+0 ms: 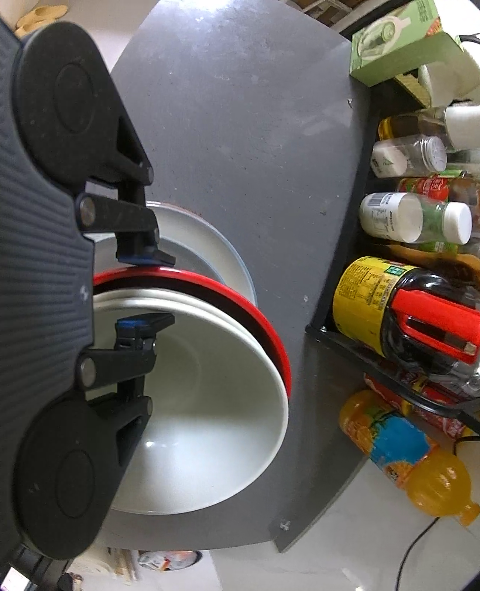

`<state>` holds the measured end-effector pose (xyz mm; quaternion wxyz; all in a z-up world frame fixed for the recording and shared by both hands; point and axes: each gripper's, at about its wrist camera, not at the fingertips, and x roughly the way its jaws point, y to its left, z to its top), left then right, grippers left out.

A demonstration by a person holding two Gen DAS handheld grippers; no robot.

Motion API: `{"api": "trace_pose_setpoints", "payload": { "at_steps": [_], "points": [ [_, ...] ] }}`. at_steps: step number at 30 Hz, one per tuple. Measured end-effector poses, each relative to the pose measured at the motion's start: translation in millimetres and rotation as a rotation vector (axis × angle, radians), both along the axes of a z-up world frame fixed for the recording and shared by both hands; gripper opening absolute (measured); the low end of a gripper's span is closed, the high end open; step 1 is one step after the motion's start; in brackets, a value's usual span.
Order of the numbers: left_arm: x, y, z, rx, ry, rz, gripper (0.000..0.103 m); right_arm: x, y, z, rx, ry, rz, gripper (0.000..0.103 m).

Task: Organize plates and bowls
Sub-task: 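Lift and carry the bowl stack with both grippers over the plates, then lower the bowl stack onto the 'BAKERY' plate and open both grippers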

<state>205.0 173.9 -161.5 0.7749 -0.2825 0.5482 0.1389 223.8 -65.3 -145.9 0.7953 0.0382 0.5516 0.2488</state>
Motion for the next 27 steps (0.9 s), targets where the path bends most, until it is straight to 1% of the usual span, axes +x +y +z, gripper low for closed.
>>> {"api": "trace_pose_setpoints", "payload": {
  "at_steps": [9, 16, 20, 24, 25, 26, 27],
  "points": [
    [7.4, 8.9, -11.2, -0.019, 0.015, -0.085, 0.024, -6.2, 4.2, -4.6, -0.013, 0.015, -0.079, 0.028],
    [13.1, 20.8, -21.3, -0.088, 0.011, -0.099, 0.024, -14.3, 2.8, -10.6, -0.019, 0.026, -0.133, 0.029],
    [17.1, 18.0, -20.6, -0.076, 0.006, -0.138, 0.024, -15.5, 3.4, -10.7, -0.020, 0.025, -0.156, 0.030],
    [19.9, 19.1, -23.9, -0.076, 0.025, -0.149, 0.024, -19.0, 3.9, -9.1, 0.014, 0.031, -0.149, 0.044],
    [20.4, 19.1, -23.8, -0.071, 0.023, -0.159, 0.025, -19.4, 3.9, -8.9, 0.020, 0.038, -0.144, 0.045],
    [21.1, 19.6, -23.1, -0.063, 0.018, -0.167, 0.028, -19.9, 3.0, -8.9, 0.024, 0.044, -0.146, 0.046],
    [21.8, 19.9, -22.8, -0.057, 0.013, -0.174, 0.028, -20.1, 2.1, -9.1, 0.022, 0.048, -0.150, 0.048]
  ]
}}
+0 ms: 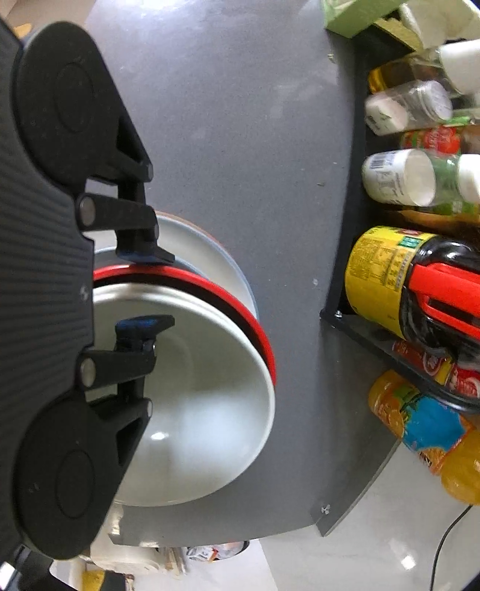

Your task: Organize plates and bowls

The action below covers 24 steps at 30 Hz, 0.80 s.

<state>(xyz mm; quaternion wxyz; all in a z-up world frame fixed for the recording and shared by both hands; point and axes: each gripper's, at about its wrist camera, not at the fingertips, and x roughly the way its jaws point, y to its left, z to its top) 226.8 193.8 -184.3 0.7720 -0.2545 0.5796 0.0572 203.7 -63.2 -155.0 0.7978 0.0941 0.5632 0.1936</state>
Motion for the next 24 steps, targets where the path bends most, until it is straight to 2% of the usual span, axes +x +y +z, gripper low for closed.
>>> {"api": "trace_pose_setpoints", "payload": {
  "at_steps": [4, 11, 14, 16, 20, 24],
  "points": [
    [6.2, 3.3, 0.1, -0.007, 0.017, -0.013, 0.035, 0.7, -0.5, 2.7, -0.009, -0.002, -0.010, 0.053],
    [6.6, 4.4, 17.6, 0.057, -0.021, -0.055, 0.059, 2.3, -4.0, 13.1, 0.012, -0.026, -0.045, 0.061],
    [4.5, 3.0, 23.3, 0.059, -0.036, -0.059, 0.063, 2.1, -3.4, 21.0, 0.011, -0.050, -0.058, 0.075],
    [5.1, 1.1, 27.6, 0.065, -0.052, -0.059, 0.065, 1.6, -3.2, 27.8, 0.011, -0.082, -0.056, 0.089],
    [-0.6, 0.5, 40.2, 0.082, -0.097, -0.023, 0.079, -2.6, -10.6, 41.3, -0.011, -0.121, -0.080, 0.098],
    [-10.1, -5.1, 51.8, 0.131, -0.112, -0.037, 0.084, -20.0, -17.8, 60.4, -0.078, -0.193, -0.087, 0.103]
  ]
}}
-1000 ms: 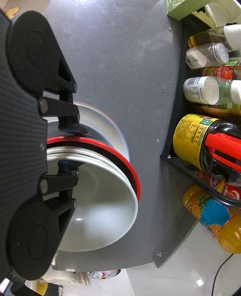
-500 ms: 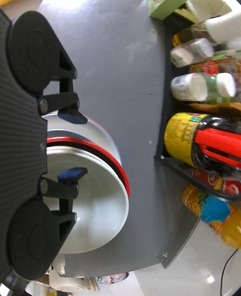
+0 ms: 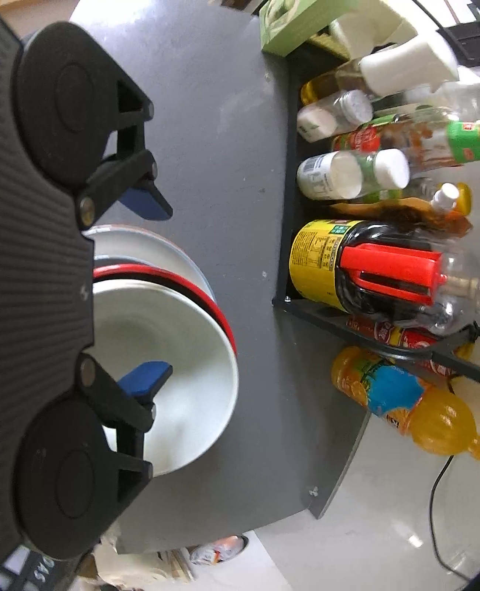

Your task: Organize plates and bowls

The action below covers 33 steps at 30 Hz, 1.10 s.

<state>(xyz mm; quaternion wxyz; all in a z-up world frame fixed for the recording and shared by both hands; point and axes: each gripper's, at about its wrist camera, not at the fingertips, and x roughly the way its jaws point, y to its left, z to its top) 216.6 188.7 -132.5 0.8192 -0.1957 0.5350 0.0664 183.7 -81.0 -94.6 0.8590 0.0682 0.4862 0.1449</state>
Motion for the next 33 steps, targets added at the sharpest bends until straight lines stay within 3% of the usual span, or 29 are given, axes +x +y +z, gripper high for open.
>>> {"api": "trace_pose_setpoints", "payload": {
  "at_steps": [12, 21, 33],
  "points": [
    [-66.0, -3.4, 34.2, 0.002, -0.025, 0.061, 0.089, -62.5, -23.5, 36.3, 0.017, -0.051, -0.059, 0.103],
    [-121.4, -11.5, 61.1, 0.026, -0.100, 0.019, 0.101, -107.1, -18.9, 58.7, -0.005, -0.094, -0.048, 0.103],
    [-180.6, -17.3, 90.8, 0.079, -0.204, -0.031, 0.103, -161.6, -18.4, 92.7, -0.047, -0.182, -0.057, 0.103]
  ]
}}
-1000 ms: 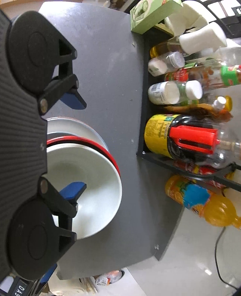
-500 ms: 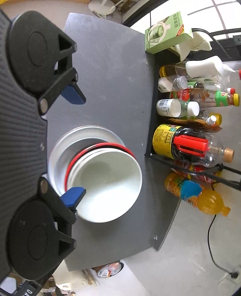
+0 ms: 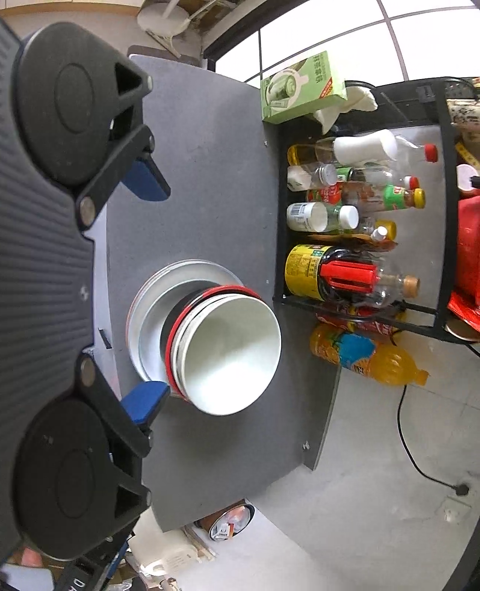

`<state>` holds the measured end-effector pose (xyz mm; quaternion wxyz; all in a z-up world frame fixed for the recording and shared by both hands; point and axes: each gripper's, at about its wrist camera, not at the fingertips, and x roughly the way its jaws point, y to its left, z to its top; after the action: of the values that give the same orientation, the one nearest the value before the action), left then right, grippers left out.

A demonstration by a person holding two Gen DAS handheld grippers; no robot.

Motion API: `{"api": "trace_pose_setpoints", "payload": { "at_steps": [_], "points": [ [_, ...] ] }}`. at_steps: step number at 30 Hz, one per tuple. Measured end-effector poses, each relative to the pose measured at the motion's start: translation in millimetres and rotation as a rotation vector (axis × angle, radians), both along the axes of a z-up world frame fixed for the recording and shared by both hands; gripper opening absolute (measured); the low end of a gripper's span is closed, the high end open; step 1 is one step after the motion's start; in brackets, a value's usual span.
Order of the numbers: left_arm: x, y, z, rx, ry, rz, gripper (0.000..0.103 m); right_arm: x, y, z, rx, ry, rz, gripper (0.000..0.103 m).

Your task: Organize plates and bowls

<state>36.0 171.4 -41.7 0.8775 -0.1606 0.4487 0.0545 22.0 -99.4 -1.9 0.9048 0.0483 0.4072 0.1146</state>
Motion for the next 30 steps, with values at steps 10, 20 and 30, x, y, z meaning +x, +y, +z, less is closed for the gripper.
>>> {"api": "trace_pose_setpoints", "payload": {
  "at_steps": [10, 20, 30],
  "points": [
    [-42.6, 0.2, 22.6, 0.010, -0.056, -0.042, 0.103, -47.8, -10.0, 16.7, -0.066, -0.051, -0.020, 0.103],
    [-80.7, -5.7, 42.0, 0.093, -0.098, -0.091, 0.103, -86.7, -24.3, 35.2, -0.045, -0.074, -0.057, 0.103],
    [-116.5, -7.1, 53.9, 0.114, -0.116, -0.107, 0.103, -111.4, -29.8, 49.4, -0.048, -0.081, -0.124, 0.103]
  ]
}}
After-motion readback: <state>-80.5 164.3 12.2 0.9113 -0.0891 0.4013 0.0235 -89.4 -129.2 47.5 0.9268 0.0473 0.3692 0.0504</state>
